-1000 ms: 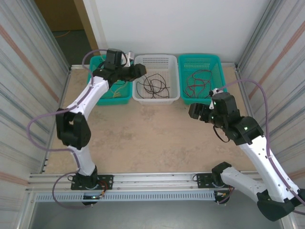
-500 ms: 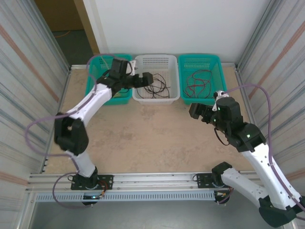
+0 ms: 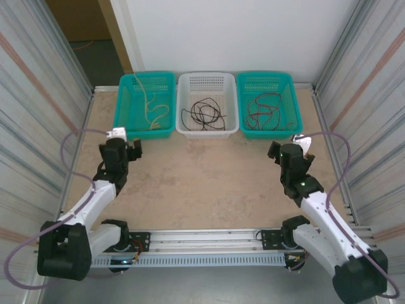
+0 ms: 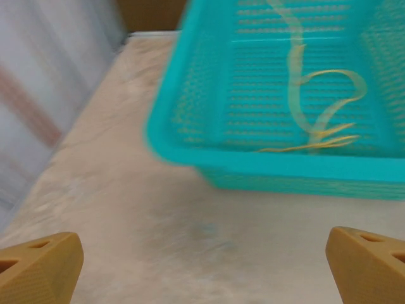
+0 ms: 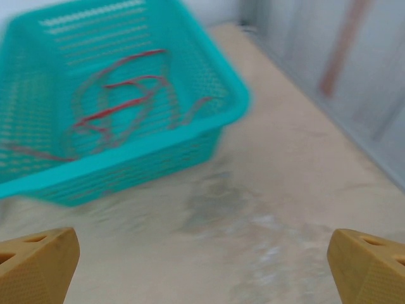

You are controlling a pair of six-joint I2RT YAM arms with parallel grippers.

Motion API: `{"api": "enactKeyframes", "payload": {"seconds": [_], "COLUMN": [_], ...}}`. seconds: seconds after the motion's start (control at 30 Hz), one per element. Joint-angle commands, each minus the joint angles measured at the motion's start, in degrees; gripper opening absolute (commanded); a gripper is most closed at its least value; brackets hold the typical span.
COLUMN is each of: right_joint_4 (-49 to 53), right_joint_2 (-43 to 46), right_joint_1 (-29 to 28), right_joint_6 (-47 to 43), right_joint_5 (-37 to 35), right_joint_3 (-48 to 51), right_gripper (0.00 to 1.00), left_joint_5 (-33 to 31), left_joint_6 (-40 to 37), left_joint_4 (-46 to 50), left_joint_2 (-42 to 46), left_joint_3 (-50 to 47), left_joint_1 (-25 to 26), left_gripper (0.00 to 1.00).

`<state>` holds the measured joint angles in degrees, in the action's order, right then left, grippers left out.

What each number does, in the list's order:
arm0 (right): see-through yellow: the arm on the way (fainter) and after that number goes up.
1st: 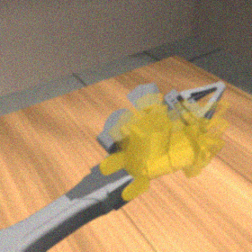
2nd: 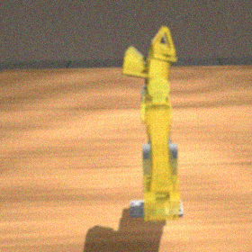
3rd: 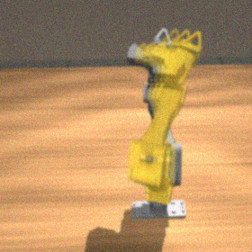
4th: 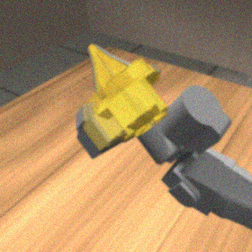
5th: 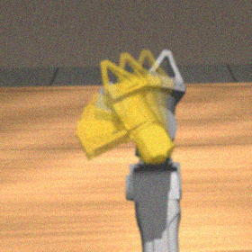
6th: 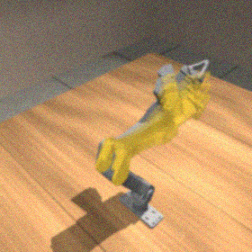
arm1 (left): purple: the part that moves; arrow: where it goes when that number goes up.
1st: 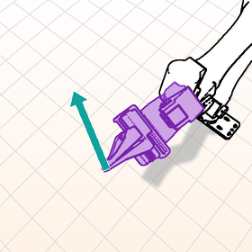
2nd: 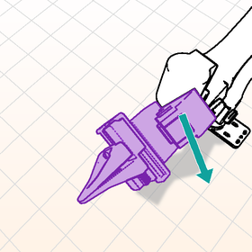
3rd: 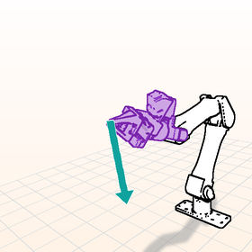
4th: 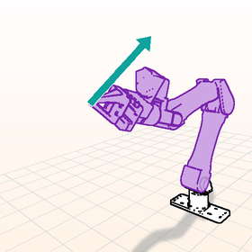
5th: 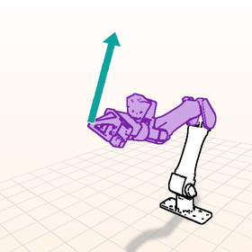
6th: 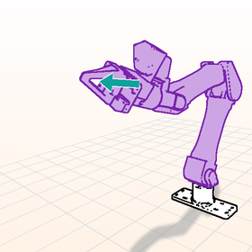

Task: Untangle the cables

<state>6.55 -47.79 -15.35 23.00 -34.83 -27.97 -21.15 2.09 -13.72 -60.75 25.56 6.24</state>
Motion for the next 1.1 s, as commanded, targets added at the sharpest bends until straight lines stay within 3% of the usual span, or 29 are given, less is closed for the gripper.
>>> {"api": "enactKeyframes", "payload": {"seconds": [0.0,0.07,0.1,0.17,0.23,0.33,0.47,0.5,0.57,0.6,0.63,1.07], "right_joint_4": [-18.1,-28.1,-32.9,-41.0,-49.6,-54.3,-61.3,-57.1,-54.6,-53.5,-52.7,-52.4], "right_joint_2": [-6.2,-11.9,-14.6,-19.4,-24.8,-31.6,-41.2,-40.3,-40.8,-40.5,-40.4,-40.4], "right_joint_1": [4.5,6.7,7.9,10.9,13.7,14.8,18.5,19.2,19.6,19.7,19.7,18.2], "right_joint_6": [-6.9,-11.2,-12.6,-13.6,-14.8,-18.5,-18.0,-17.9,-17.4,-17.2,-17.2,-18.0], "right_joint_5": [-4.9,-2.8,-0.3,8.8,18.6,26.6,36.5,38.3,38.8,38.8,38.8,35.7], "right_joint_3": [5.2,8.3,9.4,11.3,12.0,9.7,8.5,7.3,5.4,5.2,5.0,4.6], "right_gripper": [0.99,0.99,0.99,0.99,0.99,0.99,0.99,0.99,0.99,0.99,0.99,0.99], "left_joint_5": [-1.1,2.4,3.9,8.0,10.8,12.8,11.9,13.9,21.1,23.2,24.6,22.1], "left_joint_6": [-2.2,-3.5,-3.3,-4.1,-3.8,-1.4,-0.7,-1.1,-4.7,-5.9,-5.9,-6.3], "left_joint_4": [-18.0,-24.6,-22.8,-27.2,-23.2,-14.8,-33.3,-37.2,-42.9,-41.4,-32.5,-31.9], "left_joint_2": [-3.5,-7.6,-7.8,-9.8,-10.0,-9.8,-17.1,-20.4,-26.3,-26.9,-25.3,-26.0], "left_joint_3": [-3.7,-4.5,-3.3,-3.5,-1.6,0.3,-7.4,-7.8,-7.3,-5.5,-2.7,-2.0], "left_joint_1": [-3.5,-5.5,-5.7,-6.5,-6.4,-5.9,-5.8,-6.2,-6.2,-5.9,-5.9,-4.8], "left_gripper": [0.99,0.99,0.99,0.99,0.99,0.99,0.99,0.99,0.99,0.99,0.99,0.99]}}
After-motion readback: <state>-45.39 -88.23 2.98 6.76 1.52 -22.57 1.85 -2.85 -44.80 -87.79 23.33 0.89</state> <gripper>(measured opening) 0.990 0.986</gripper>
